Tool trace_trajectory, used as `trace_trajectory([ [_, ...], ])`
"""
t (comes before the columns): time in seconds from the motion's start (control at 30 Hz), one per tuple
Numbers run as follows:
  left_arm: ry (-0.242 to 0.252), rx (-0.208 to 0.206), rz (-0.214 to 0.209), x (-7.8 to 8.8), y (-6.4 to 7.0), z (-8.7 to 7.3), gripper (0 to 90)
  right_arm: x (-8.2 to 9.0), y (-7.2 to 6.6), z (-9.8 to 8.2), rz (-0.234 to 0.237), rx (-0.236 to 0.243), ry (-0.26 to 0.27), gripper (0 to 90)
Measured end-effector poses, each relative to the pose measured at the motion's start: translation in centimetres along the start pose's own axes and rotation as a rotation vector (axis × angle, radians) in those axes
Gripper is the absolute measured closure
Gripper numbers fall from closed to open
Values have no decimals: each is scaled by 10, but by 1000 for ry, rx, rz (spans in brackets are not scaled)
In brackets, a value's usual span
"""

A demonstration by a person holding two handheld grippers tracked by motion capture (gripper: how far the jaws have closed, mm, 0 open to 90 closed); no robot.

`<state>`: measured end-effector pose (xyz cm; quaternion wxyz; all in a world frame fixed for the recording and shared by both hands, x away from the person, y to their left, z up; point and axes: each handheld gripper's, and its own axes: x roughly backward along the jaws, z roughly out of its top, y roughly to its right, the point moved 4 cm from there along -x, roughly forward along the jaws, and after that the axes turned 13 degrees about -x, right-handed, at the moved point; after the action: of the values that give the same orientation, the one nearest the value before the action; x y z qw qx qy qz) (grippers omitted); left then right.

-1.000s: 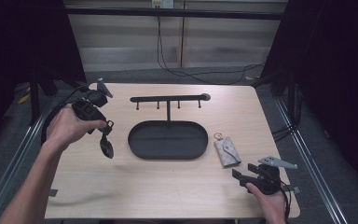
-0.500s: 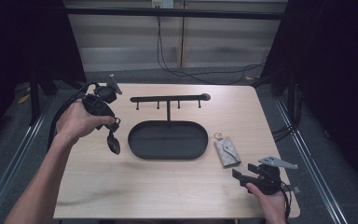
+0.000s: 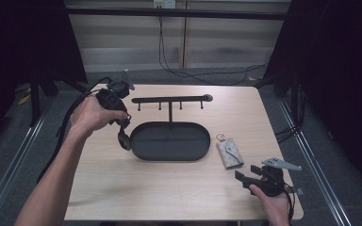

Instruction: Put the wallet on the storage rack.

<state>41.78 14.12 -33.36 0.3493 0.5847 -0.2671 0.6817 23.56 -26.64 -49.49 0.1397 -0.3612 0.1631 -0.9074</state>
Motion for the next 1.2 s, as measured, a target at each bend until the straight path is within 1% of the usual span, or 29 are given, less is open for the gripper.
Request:
trace_trajectory([
  [0.03, 3, 0, -6, 0, 1, 2, 709, 0, 0, 0, 1, 0, 0, 264],
  [0.07, 2, 2, 2, 1, 1, 4, 709, 0, 0, 0, 1, 0, 0, 264],
  [0.13, 4, -4, 0, 2, 1, 8, 709, 0, 0, 0, 3, -1, -2, 264],
  [0.27, 9, 1, -3, 2, 2, 14, 709, 0, 0, 0, 5, -1, -1, 264],
  [0.3, 4, -1, 2, 2, 1, 15, 709, 0, 0, 0, 6, -1, -1, 264],
  [0.37, 4, 6, 4, -1, 1, 18, 709, 0, 0, 0, 7, -3, -2, 264],
  [0.4, 1, 6, -1, -2, 1, 19, 709, 0, 0, 0, 7, -2, -2, 264],
  [0.43, 5, 7, 4, -4, 0, 20, 709, 0, 0, 0, 8, -2, -2, 264],
  [0.5, 4, 20, 2, -6, -1, 23, 709, 0, 0, 0, 9, -2, -1, 264],
  [0.53, 11, 25, 5, -7, -1, 25, 709, 0, 0, 0, 8, -3, -2, 264],
  [0.63, 3, 17, 4, -10, -1, 28, 709, 0, 0, 0, 10, -6, -6, 264],
  [0.77, 8, 26, 6, -13, -2, 32, 709, 0, 0, 0, 11, -6, -5, 264],
  [0.8, 10, 33, 13, -14, -2, 33, 709, 0, 0, 0, 13, -2, -3, 264],
  [0.87, 9, 34, 17, -15, -4, 34, 708, 0, 0, 0, 14, -3, -4, 264],
  [0.9, 7, 44, 24, -15, -4, 34, 709, 0, 0, 0, 14, -3, -4, 264],
  [0.97, 14, 54, 26, -16, -6, 35, 708, 0, 0, 0, 17, -4, -6, 264],
  [1.0, 13, 51, 28, -16, -7, 36, 709, 0, 0, 0, 17, -4, -6, 264],
  [1.03, 21, 61, 30, -17, -7, 37, 708, 0, 0, 0, 18, -3, -6, 263],
  [1.1, 30, 65, 29, -18, -6, 38, 708, 0, 0, 0, 19, -3, -6, 264],
  [1.13, 32, 67, 37, -18, -6, 39, 708, 0, 0, 0, 20, -4, -6, 263],
  [1.2, 37, 78, 39, -20, -7, 41, 708, 0, 0, 0, 20, -3, -6, 264],
])
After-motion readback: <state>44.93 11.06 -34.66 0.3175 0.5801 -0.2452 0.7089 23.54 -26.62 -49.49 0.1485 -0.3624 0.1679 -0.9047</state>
